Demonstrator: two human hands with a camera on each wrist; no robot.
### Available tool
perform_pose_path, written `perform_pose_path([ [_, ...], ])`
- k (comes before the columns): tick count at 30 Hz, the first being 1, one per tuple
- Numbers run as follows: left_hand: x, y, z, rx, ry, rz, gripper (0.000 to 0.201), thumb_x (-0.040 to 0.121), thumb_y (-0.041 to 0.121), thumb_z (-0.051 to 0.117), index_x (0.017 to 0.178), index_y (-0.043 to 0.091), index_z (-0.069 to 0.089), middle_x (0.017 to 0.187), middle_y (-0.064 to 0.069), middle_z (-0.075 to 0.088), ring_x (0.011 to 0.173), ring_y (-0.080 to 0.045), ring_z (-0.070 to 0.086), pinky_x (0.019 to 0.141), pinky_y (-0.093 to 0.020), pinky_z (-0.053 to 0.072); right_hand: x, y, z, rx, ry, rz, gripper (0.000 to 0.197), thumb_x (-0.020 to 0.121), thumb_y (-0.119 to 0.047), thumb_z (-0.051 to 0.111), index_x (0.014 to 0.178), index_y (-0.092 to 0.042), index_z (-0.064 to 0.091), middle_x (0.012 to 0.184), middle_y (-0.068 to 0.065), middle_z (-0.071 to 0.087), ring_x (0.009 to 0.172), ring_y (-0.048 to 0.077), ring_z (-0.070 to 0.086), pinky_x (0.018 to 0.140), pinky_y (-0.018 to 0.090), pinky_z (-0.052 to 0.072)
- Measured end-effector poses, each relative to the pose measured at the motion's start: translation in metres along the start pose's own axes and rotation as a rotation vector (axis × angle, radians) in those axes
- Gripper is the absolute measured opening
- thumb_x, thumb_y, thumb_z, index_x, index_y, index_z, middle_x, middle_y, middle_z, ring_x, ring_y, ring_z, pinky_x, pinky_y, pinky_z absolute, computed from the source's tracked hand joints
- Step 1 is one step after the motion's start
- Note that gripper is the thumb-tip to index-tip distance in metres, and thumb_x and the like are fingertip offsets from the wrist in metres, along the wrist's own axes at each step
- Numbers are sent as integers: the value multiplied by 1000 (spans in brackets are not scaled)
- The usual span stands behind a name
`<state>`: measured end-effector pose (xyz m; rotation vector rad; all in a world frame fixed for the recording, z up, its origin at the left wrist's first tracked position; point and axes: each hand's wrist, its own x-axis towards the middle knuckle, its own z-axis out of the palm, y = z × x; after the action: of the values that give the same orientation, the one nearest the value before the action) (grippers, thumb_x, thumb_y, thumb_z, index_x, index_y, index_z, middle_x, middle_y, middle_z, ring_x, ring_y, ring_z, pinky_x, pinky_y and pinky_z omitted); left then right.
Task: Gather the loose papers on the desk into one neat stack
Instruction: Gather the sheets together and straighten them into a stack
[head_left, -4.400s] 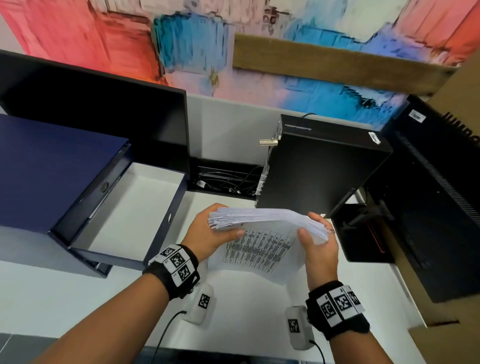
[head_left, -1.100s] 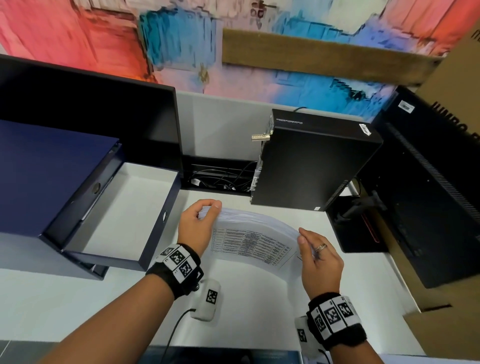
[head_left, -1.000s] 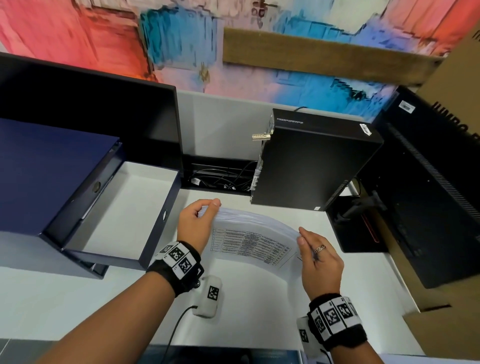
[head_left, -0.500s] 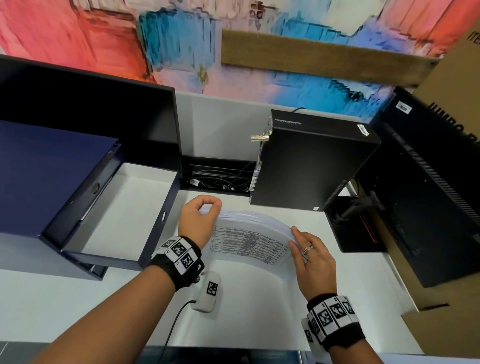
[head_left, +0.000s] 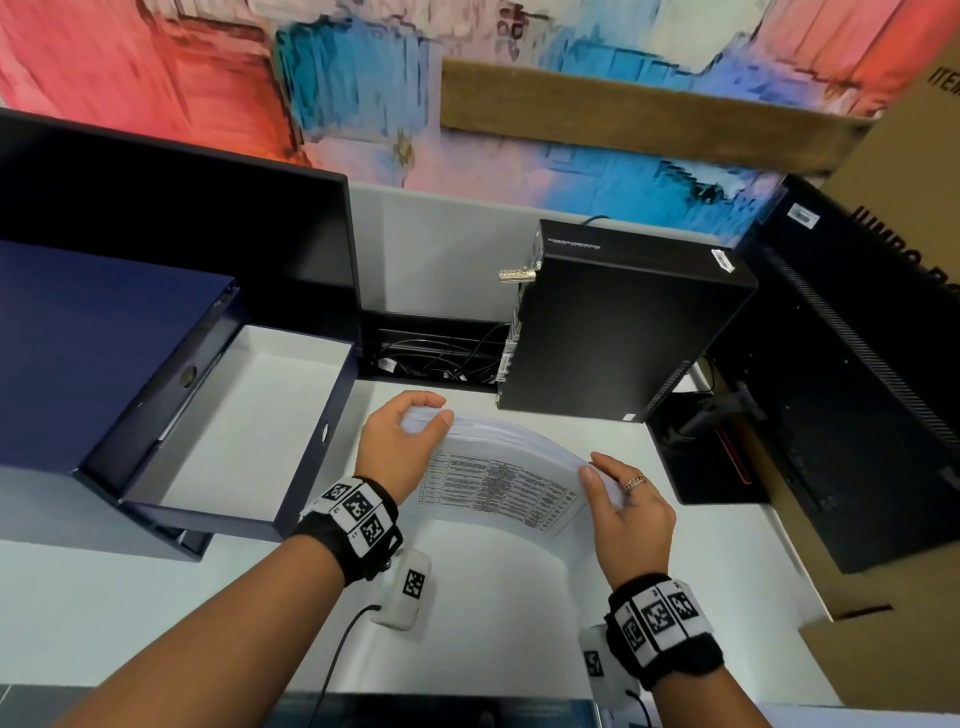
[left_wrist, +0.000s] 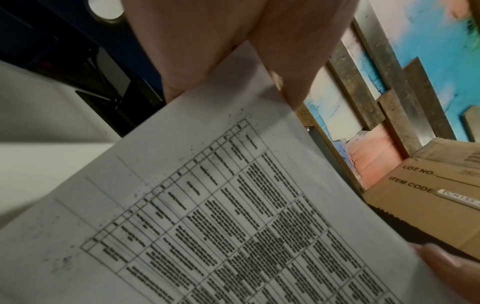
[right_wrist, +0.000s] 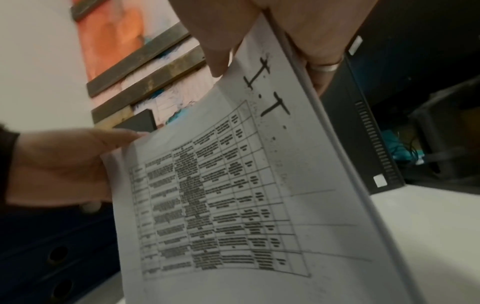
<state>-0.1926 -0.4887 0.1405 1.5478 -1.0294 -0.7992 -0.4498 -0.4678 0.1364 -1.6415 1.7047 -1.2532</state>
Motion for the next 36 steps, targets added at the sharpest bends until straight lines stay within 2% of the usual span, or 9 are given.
perform_pose_path([
  [4,-4,0,0,-6,-6,-19,13,85,28,73,97,31,70,107,11,68,100,-1,61,75,-9,42,4,-7,3,196,85,219,8,88,-18,71,86,-25,72,92,-13,72,88,-6,64,88,26,53],
  [8,-3,-1,-2,-25,17,1,9,90,23,67,97,28,71,105,12,70,101,-4,63,79,-15,46,4,-4,5,357,182,312,14,90,-14,67,97,-26,69,93,-13,68,85,2,64,85,33,54],
  [14,-2,-5,-3,-56,-12,18,20,92,27,63,111,33,63,116,15,67,113,2,58,104,-29,45,-4,2,8,516,143,341,46,92,-18,62,133,-28,43,104,-4,66,87,-1,64,76,19,50],
  [16,-4,-9,-5,-152,-76,-11,46,83,37,74,124,34,53,122,9,65,113,3,59,100,-21,47,-7,11,8,466,54,318,73,82,-13,73,142,-28,33,112,-6,63,96,2,63,84,22,50],
  [19,-7,-22,-10,-148,-146,-75,89,58,49,90,133,45,42,128,-2,61,118,-17,61,101,-34,49,-8,23,7,427,-24,360,91,77,-4,81,147,-26,27,115,-7,63,102,7,64,85,24,51],
  [25,-4,-38,-9,-18,-159,-141,58,70,42,85,118,18,62,109,2,73,102,-14,69,96,-41,54,-3,29,10,388,-9,420,25,79,-8,80,97,-20,69,94,0,75,92,20,72,89,43,57],
  [29,-14,-26,-15,-80,-151,-56,25,76,23,82,92,20,63,88,6,75,83,-5,71,78,-23,58,-6,22,4,474,12,395,25,76,-2,81,98,-9,71,92,6,75,90,26,72,82,36,59],
  [33,-25,-33,-19,-167,-175,-5,47,66,34,88,101,22,60,98,4,65,83,-6,65,72,-21,54,-13,19,2,527,44,355,44,74,-1,81,111,-17,64,98,1,66,86,17,65,73,26,56],
  [36,-27,-29,-14,-247,-131,-5,40,73,40,79,104,21,61,98,8,64,83,-4,63,73,-17,52,-9,16,8,541,105,351,27,83,-10,76,103,-26,66,98,-3,66,91,18,64,76,30,54],
])
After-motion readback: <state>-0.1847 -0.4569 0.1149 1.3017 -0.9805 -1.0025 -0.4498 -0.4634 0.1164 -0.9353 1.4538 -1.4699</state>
